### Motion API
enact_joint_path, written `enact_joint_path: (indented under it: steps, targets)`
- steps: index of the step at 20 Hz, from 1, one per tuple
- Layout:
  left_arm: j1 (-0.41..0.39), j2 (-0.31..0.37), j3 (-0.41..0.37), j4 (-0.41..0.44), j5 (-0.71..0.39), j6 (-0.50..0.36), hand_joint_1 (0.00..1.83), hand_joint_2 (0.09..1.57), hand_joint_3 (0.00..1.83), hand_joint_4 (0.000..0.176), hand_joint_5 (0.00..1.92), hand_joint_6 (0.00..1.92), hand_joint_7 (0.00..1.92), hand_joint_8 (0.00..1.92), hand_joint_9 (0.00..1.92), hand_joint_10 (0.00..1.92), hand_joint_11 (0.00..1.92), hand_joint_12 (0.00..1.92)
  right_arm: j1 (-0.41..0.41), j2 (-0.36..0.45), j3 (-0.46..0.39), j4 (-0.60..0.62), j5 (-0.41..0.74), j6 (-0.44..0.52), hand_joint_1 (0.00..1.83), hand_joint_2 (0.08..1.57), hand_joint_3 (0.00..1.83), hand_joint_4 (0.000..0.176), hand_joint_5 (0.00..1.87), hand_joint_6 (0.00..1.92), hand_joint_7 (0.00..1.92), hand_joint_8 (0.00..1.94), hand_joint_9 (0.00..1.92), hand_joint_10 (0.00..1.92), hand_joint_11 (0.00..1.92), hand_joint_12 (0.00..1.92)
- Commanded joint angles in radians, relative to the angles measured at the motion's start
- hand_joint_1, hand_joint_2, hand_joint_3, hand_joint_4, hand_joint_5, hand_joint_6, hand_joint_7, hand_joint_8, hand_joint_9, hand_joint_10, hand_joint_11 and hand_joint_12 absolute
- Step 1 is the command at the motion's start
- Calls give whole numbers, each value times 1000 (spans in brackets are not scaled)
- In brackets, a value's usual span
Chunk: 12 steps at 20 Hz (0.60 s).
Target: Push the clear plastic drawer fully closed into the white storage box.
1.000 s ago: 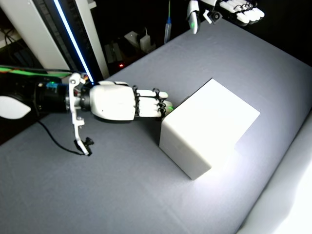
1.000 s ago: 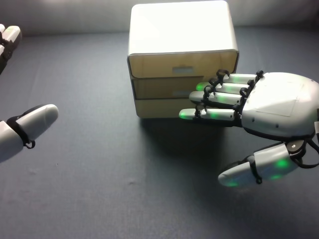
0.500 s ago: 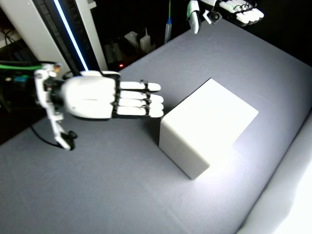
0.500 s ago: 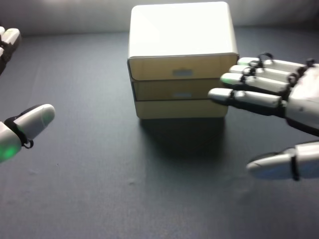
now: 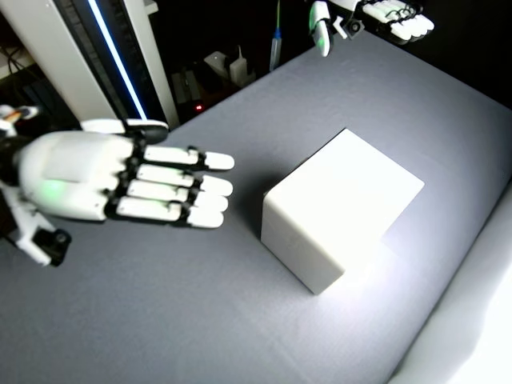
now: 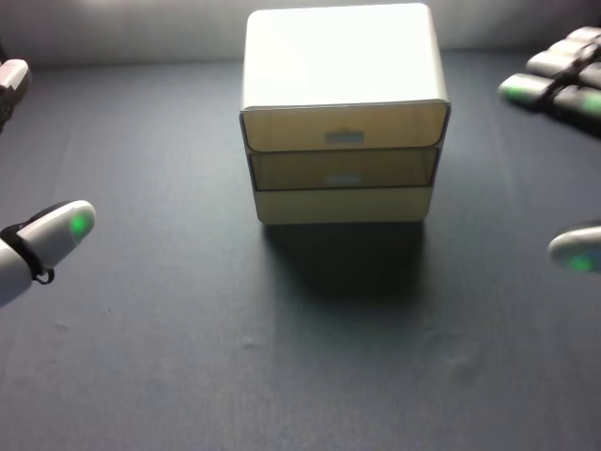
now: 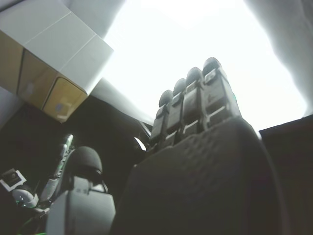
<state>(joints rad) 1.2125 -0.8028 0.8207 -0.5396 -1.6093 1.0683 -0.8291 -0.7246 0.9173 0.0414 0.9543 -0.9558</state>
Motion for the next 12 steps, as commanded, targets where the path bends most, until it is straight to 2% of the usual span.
enact_joint_path:
  steps: [1,2,3,5,6,7,8,9,10,12]
  targets:
    - [-1,10,2,6,-124,-4,22,1109,55,0,0,0,0,0,0,0,0,0,-3,14,-6,38,181,-5,0,1001,1,40,0,0,0,0,0,0,0,0]
    - [-1,12,1,6,-124,-3,22,1109,55,0,0,0,0,0,0,0,0,0,-19,24,-11,62,210,-13,0,1001,1,40,0,0,0,0,0,0,0,0]
    - [-1,12,-1,6,-124,-1,32,1113,57,0,0,0,0,0,0,0,0,0,-25,27,-12,71,224,-14,0,994,0,30,0,0,0,0,0,0,0,0]
    - [4,14,-3,6,-124,-1,41,1120,60,0,0,0,0,0,0,0,0,0,-36,31,-15,90,250,-14,0,993,0,90,6,2,0,0,0,0,0,0]
    - [6,16,-5,6,-124,-1,39,1118,59,0,0,0,0,0,0,0,0,0,-39,31,-17,95,257,-14,0,988,0,105,8,3,0,0,0,0,0,0]
    - [7,19,-7,6,-124,-1,49,1109,54,0,0,0,0,0,0,0,0,0,-43,32,-20,98,267,-14,0,986,0,82,1,0,0,0,0,0,0,0]
    - [7,20,-7,6,-124,-2,58,1114,56,0,0,0,0,0,0,0,0,0,-47,34,-23,101,275,-14,0,985,0,79,8,3,0,0,0,0,0,0]
    - [7,19,-8,6,-124,-3,69,1112,55,0,0,0,0,0,0,0,0,0,-49,35,-25,103,281,-14,0,977,0,88,12,5,0,0,0,0,0,0]
    - [6,19,-8,6,-124,-2,69,1112,55,0,0,0,0,0,0,0,0,0,-50,35,-25,103,285,-14,0,977,0,88,12,5,0,0,0,0,0,0]
    - [6,22,-9,6,-124,-2,57,1114,56,0,0,0,0,0,0,0,0,0,-54,36,-31,111,305,-20,0,1019,11,32,0,0,0,0,0,0,0,0]
